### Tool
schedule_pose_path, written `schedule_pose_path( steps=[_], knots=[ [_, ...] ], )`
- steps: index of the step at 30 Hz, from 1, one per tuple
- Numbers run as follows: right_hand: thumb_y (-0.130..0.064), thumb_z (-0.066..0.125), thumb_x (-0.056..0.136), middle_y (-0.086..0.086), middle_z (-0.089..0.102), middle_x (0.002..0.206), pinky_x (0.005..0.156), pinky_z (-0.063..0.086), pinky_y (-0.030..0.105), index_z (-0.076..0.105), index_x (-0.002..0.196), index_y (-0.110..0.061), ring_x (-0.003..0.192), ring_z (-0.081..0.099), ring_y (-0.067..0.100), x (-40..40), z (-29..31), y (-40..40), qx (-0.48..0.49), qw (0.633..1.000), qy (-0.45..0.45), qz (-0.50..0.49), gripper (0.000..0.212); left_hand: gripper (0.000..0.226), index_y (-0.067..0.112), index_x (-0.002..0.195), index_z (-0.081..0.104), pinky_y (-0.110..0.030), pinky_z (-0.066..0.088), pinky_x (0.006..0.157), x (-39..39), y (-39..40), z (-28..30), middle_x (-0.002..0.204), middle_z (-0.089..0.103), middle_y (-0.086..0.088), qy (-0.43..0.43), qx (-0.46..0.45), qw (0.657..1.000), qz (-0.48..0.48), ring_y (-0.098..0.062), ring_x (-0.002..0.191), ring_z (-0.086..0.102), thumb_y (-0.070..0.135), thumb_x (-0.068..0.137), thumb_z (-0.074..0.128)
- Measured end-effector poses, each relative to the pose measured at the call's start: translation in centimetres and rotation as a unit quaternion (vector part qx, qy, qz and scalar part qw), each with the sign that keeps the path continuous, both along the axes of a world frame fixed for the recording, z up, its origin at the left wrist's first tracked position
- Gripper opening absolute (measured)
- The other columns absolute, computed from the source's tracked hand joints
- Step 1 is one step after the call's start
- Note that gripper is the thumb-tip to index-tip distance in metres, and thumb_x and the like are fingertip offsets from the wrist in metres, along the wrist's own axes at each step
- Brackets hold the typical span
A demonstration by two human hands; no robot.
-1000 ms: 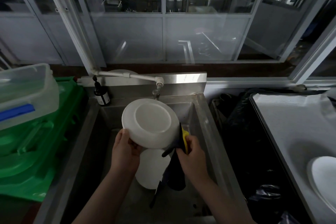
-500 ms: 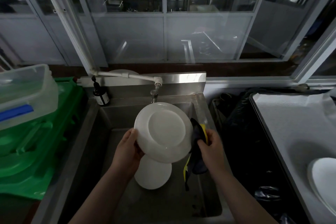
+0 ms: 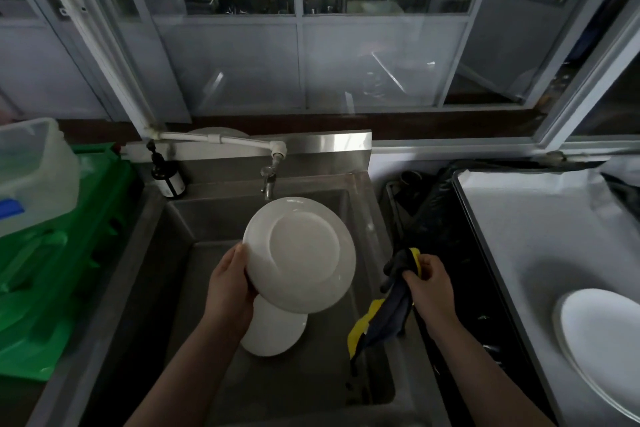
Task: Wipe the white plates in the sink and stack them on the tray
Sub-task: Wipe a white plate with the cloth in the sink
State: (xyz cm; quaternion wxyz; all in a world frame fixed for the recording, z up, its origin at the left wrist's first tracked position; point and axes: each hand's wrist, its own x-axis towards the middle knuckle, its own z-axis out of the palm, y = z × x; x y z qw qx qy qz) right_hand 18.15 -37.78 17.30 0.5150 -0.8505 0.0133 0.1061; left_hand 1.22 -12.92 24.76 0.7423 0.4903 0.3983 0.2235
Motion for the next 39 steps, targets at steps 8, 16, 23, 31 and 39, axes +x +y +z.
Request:
schedule_pose_path(
  steps=[8,16,23,31,39],
  knots=[
    [-0.021,0.062,0.091,0.006,0.064,0.115,0.079,0.041,0.03,0.057,0.128,-0.015,0.106,0.06,0.026,1.0,-1.8,-2.9,-0.102,0.993,0.038,0.045,0.037,0.028,0.017,0.11,0.07,-0.038,0.055,0.074,0.6,-2.4,-0.4,0.106,0.072,-0.009,0.0,0.009,1.0,-0.011,-0.023,0.094,0.068,0.026,0.106,0.044],
    [-0.014,0.061,0.093,0.015,0.054,0.138,0.099,0.039,0.032,0.046,0.142,-0.006,0.127,0.05,0.032,0.0,-1.3,-3.9,-0.137,0.985,0.038,0.093,0.051,0.029,0.019,0.11,0.071,-0.04,0.056,0.074,0.6,-3.7,-0.4,0.106,0.074,-0.009,0.003,0.011,1.0,-0.017,-0.026,0.096,0.069,0.027,0.106,0.043],
    [-0.018,0.058,0.096,0.012,0.042,0.15,0.112,0.036,0.037,0.033,0.151,-0.009,0.135,0.043,0.026,-0.7,0.0,-3.4,-0.102,0.987,0.034,0.123,0.061,0.03,0.018,0.114,0.07,-0.042,0.057,0.08,0.3,-4.5,-0.6,0.108,0.073,-0.01,0.004,0.018,1.0,-0.021,-0.029,0.102,0.067,0.027,0.107,0.042],
    [-0.03,0.053,0.098,-0.006,0.059,0.121,0.096,0.047,0.034,0.057,0.131,-0.02,0.114,0.056,0.017,0.0,2.7,-0.3,-0.012,0.988,0.054,0.142,0.035,0.032,0.021,0.114,0.07,-0.039,0.055,0.073,0.1,-5.0,-0.7,0.104,0.075,-0.006,0.0,0.022,0.999,-0.031,-0.023,0.094,0.071,0.03,0.107,0.04],
    [-0.033,0.056,0.096,0.002,0.068,0.085,0.083,0.055,0.046,0.07,0.097,-0.019,0.082,0.063,0.021,-0.3,4.3,1.5,0.014,0.987,0.052,0.153,0.02,0.031,0.02,0.119,0.068,-0.04,0.056,0.075,-0.4,-5.1,-0.4,0.105,0.075,-0.004,0.002,0.027,0.999,-0.041,-0.025,0.098,0.071,0.031,0.107,0.041]
  ],
)
